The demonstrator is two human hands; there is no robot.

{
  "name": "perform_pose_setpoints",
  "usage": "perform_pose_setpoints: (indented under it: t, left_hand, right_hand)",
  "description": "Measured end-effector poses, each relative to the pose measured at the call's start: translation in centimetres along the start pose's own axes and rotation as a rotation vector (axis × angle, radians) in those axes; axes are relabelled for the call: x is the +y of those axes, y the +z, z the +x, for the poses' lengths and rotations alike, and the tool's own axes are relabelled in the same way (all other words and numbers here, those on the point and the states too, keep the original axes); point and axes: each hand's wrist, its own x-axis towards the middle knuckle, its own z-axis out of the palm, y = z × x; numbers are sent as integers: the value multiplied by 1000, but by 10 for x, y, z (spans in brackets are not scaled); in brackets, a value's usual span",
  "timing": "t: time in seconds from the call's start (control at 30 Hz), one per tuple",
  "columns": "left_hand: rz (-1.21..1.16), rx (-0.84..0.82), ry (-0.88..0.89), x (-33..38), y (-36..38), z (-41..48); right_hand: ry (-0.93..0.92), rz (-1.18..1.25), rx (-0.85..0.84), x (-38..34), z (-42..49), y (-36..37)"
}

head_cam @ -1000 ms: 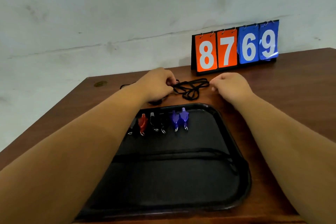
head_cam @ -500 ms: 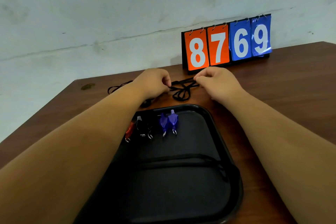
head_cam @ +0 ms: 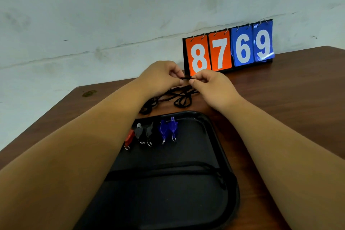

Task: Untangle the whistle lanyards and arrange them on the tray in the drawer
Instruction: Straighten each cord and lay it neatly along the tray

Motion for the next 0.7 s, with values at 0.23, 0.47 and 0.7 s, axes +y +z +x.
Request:
perform_pose_setpoints:
  t: [0.23,0.47,0.7]
  left_hand:
    - [123,165,-171,-37,-27,-1]
    - [95,308,-286,-66,-55,-16]
    - [79,353,-291,-63,-72,-28]
  right_hand:
    - [238,187,225,9,8,-14]
    - [409,383,395,22,10,-24]
    - [518,482,441,19,9,-31]
